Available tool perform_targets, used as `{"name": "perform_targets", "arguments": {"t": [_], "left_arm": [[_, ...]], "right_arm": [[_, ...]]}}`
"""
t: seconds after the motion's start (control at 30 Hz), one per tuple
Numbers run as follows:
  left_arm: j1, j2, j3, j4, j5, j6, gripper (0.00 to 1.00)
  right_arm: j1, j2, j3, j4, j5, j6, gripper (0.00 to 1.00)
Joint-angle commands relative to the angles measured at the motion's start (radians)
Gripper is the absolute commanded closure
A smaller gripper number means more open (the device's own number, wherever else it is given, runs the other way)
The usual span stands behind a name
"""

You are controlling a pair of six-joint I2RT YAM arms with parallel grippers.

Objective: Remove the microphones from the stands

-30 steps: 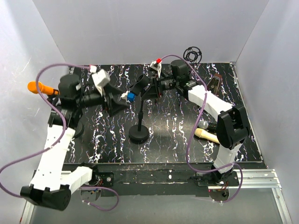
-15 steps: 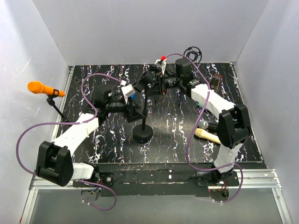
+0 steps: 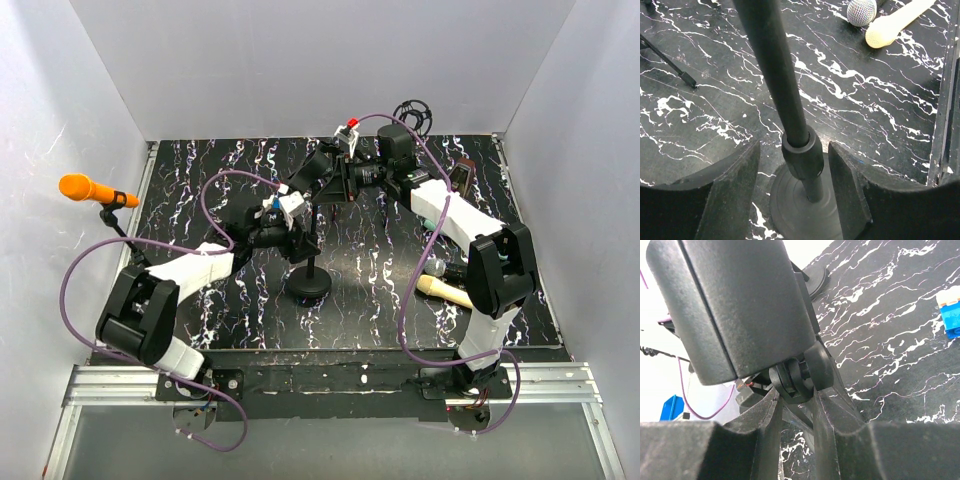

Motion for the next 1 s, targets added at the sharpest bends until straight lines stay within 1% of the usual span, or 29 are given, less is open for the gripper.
{"name": "perform_targets", "arguments": {"t": [0.0,0.03,0.13,0.2,0.23,0.27,0.3,0.33,0.37,0.4,0.43,0.47,0.5,0.57,0.63,0.67,0.7,0.73,0.77,0.8,0.83,0.87,0.97], "left_arm": [[-0.029,0.013,0.001,0.119,-0.037,-0.031,0.46],[-0.035,0.016,0.004,0.124,-0.040,-0.036,0.51],[-0.050,0.014,0.011,0.130,-0.080,-0.041,0.70],[-0.060,-0.004,0.022,0.110,-0.124,-0.031,0.83],[-0.067,-0.021,0.025,0.089,-0.155,-0.010,0.92],[-0.079,-0.042,0.030,0.061,-0.242,0.014,1.00],[-0.111,-0.067,0.021,0.044,-0.341,0.047,1.00],[-0.154,-0.100,0.008,0.031,-0.503,0.083,1.00],[-0.209,-0.125,-0.013,0.032,-0.722,0.117,1.00],[-0.280,-0.138,-0.031,0.073,-0.934,0.148,1.00],[-0.329,-0.127,-0.048,0.105,-1.094,0.160,1.00],[-0.349,-0.112,-0.042,0.078,-1.150,0.163,1.00],[-0.353,-0.104,-0.024,0.032,-1.165,0.130,1.00],[-0.353,-0.098,0.004,-0.043,-1.151,0.047,1.00],[-0.351,-0.121,0.002,-0.080,-1.055,0.024,1.00],[-0.342,-0.136,0.005,-0.101,-0.977,0.025,0.88],[-0.327,-0.153,0.010,-0.132,-0.871,0.031,0.70],[-0.301,-0.165,0.017,-0.158,-0.785,0.030,0.50],[-0.267,-0.174,0.025,-0.184,-0.673,0.024,0.38],[-0.226,-0.177,0.045,-0.227,-0.523,0.004,0.34],[-0.172,-0.174,0.065,-0.250,-0.457,-0.033,0.30],[-0.129,-0.162,0.085,-0.269,-0.313,-0.059,0.29],[-0.028,-0.125,0.114,-0.302,-0.092,-0.079,0.29]], "right_arm": [[0.002,-0.009,-0.002,0.023,-0.012,0.031,0.99],[0.002,-0.009,-0.002,0.018,-0.009,0.028,0.99],[0.002,-0.009,-0.002,-0.006,0.015,0.029,0.99],[0.002,-0.010,0.006,-0.056,0.085,0.046,0.99],[0.003,-0.010,0.020,-0.092,0.134,0.052,0.99],[0.006,-0.013,0.037,-0.154,0.203,0.060,0.99],[0.009,-0.016,0.056,-0.217,0.278,0.069,0.99],[0.015,-0.022,0.084,-0.288,0.390,0.092,0.99],[0.025,-0.025,0.112,-0.366,0.476,0.119,0.99],[0.035,-0.027,0.147,-0.440,0.556,0.121,0.99],[0.052,-0.027,0.176,-0.500,0.666,0.126,0.99],[0.069,-0.029,0.205,-0.558,0.734,0.126,0.99],[0.086,-0.027,0.224,-0.589,0.779,0.129,0.99],[0.106,-0.024,0.227,-0.589,0.788,0.120,0.99],[0.101,-0.007,0.222,-0.533,0.723,0.074,0.99],[0.086,0.005,0.221,-0.491,0.668,0.051,0.99],[0.063,0.019,0.215,-0.426,0.581,0.032,0.99],[0.042,0.031,0.201,-0.351,0.496,0.029,0.99],[0.020,0.049,0.199,-0.297,0.401,0.025,0.99],[0.008,0.068,0.208,-0.266,0.332,0.015,0.99],[0.000,0.082,0.215,-0.250,0.281,0.009,0.99],[-0.006,0.085,0.204,-0.197,0.215,0.014,0.99],[-0.006,0.100,0.170,-0.080,0.068,0.087,0.99]]}}
